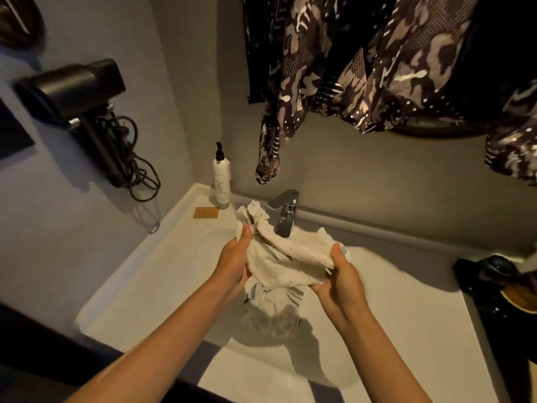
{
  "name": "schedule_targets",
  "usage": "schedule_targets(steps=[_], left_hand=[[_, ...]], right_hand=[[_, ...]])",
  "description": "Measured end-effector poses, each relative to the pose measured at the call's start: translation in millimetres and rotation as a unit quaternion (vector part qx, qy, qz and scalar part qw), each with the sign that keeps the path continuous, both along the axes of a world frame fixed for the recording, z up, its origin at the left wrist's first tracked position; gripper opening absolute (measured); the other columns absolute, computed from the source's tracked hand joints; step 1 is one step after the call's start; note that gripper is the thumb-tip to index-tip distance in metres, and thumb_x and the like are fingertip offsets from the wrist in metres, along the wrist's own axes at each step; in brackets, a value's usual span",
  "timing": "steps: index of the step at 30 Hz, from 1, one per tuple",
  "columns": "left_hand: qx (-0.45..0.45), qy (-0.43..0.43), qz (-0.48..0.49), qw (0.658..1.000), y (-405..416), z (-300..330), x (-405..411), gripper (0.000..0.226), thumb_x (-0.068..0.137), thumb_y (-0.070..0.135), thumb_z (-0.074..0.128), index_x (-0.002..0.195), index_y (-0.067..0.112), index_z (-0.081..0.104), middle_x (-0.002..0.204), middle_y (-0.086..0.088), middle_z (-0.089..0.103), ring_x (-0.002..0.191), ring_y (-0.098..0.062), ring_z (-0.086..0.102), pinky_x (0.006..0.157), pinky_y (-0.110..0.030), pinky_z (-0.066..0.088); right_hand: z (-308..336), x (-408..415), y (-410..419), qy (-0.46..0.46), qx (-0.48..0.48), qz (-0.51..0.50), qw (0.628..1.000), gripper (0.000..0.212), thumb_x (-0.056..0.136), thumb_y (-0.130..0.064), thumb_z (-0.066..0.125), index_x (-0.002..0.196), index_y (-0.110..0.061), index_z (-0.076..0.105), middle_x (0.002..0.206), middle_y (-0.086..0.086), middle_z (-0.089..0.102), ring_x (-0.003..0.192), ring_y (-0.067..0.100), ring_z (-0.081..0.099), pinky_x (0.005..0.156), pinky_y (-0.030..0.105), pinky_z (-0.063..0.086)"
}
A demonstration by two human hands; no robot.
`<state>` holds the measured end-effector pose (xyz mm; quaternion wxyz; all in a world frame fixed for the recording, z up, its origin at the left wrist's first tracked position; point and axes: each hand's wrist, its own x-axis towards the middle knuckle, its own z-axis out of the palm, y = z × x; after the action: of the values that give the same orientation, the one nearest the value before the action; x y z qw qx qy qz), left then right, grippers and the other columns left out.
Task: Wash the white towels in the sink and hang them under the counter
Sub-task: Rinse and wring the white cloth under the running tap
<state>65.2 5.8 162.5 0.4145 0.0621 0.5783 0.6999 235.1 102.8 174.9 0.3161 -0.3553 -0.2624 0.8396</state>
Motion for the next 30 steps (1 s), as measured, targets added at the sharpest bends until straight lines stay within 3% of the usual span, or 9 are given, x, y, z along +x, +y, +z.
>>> schedule_targets(steps=[4, 8, 12, 16, 18, 21, 24, 28, 30], left_hand=[[-0.044, 0.069, -0.029, 0.996, -23, -6, -18, 0.045, 0.099, 0.045, 0.051, 0.129, 0.012, 0.061, 0.117, -0.01, 0.074, 0.111, -0.028, 0.069, 0.103, -0.051, 0.05], [-0.062, 0.162, 0.01, 0.985, -40, 1, -35, 0.035, 0.104, 0.031, 0.046, 0.132, 0.015, 0.056, 0.118, -0.007, 0.07, 0.104, -0.024, 0.068, 0.086, -0.039, 0.058], [0.015, 0.161, 0.015, 0.987, -30, 38, -45, 0.032, 0.101, 0.036, 0.05, 0.129, 0.021, 0.056, 0.121, -0.005, 0.069, 0.11, -0.024, 0.067, 0.092, -0.047, 0.056], [0.044, 0.232, -0.083, 0.968, -9, 87, -18, 0.033, 0.099, 0.044, 0.05, 0.121, 0.023, 0.062, 0.118, -0.002, 0.07, 0.112, -0.02, 0.065, 0.097, -0.043, 0.054], [0.054, 0.269, -0.138, 0.952, 0, 105, -2, 0.024, 0.098, 0.046, 0.051, 0.104, 0.029, 0.066, 0.111, 0.001, 0.073, 0.109, -0.018, 0.067, 0.096, -0.04, 0.054], [0.049, 0.303, -0.189, 0.933, 9, 122, 13, 0.026, 0.098, 0.044, 0.052, 0.108, 0.026, 0.069, 0.11, 0.0, 0.075, 0.108, -0.02, 0.069, 0.095, -0.04, 0.055], [0.017, 0.342, -0.199, 0.918, 6, 132, 7, 0.029, 0.098, 0.039, 0.056, 0.114, 0.02, 0.072, 0.109, -0.001, 0.077, 0.105, -0.02, 0.071, 0.094, -0.04, 0.055], [-0.077, 0.363, -0.165, 0.914, -7, 127, -13, 0.027, 0.092, 0.037, 0.065, 0.108, 0.019, 0.075, 0.1, 0.002, 0.078, 0.098, -0.018, 0.072, 0.09, -0.039, 0.057], [-0.098, 0.352, -0.135, 0.921, -11, 124, -8, 0.021, 0.092, 0.035, 0.064, 0.097, 0.018, 0.075, 0.088, 0.004, 0.076, 0.087, -0.014, 0.071, 0.074, -0.023, 0.057]], right_hand=[[27, 1, -1, -0.183, 0.187, -0.045, 0.964, 0.019, 0.1, -0.033, 0.052, 0.104, -0.02, 0.067, 0.098, 0.01, 0.074, 0.086, 0.024, 0.072, 0.071, 0.042, 0.061], [48, 11, 3, -0.26, 0.305, -0.056, 0.914, 0.024, 0.099, -0.022, 0.053, 0.1, -0.006, 0.071, 0.092, 0.013, 0.076, 0.082, 0.031, 0.075, 0.061, 0.04, 0.062], [46, 24, -7, -0.233, 0.177, -0.023, 0.956, 0.023, 0.096, -0.01, 0.052, 0.105, 0.006, 0.066, 0.101, 0.022, 0.073, 0.091, 0.037, 0.071, 0.076, 0.044, 0.062], [34, 20, -23, -0.4, 0.303, -0.021, 0.864, 0.03, 0.09, -0.026, 0.068, 0.114, -0.009, 0.061, 0.118, 0.012, 0.065, 0.104, 0.025, 0.062, 0.089, 0.039, 0.052], [49, 9, -29, -0.363, 0.374, -0.021, 0.853, 0.045, 0.086, -0.042, 0.07, 0.122, -0.015, 0.063, 0.122, -0.002, 0.065, 0.113, 0.016, 0.061, 0.095, 0.033, 0.048], [71, -14, -32, -0.199, 0.263, 0.11, 0.938, 0.045, 0.084, -0.054, 0.065, 0.113, -0.021, 0.072, 0.113, 0.001, 0.076, 0.112, 0.021, 0.068, 0.095, 0.04, 0.052], [75, -20, -31, -0.123, 0.188, 0.145, 0.964, 0.038, 0.093, -0.035, 0.064, 0.119, -0.009, 0.069, 0.111, 0.013, 0.076, 0.105, 0.033, 0.07, 0.094, 0.048, 0.053], [86, -7, -20, -0.148, 0.267, 0.13, 0.943, 0.027, 0.091, -0.018, 0.067, 0.113, -0.005, 0.071, 0.103, 0.014, 0.077, 0.089, 0.024, 0.071, 0.079, 0.04, 0.058], [96, -3, -16, -0.142, 0.28, 0.148, 0.938, 0.021, 0.09, -0.014, 0.068, 0.107, -0.004, 0.073, 0.097, 0.014, 0.076, 0.086, 0.024, 0.07, 0.076, 0.038, 0.056]])
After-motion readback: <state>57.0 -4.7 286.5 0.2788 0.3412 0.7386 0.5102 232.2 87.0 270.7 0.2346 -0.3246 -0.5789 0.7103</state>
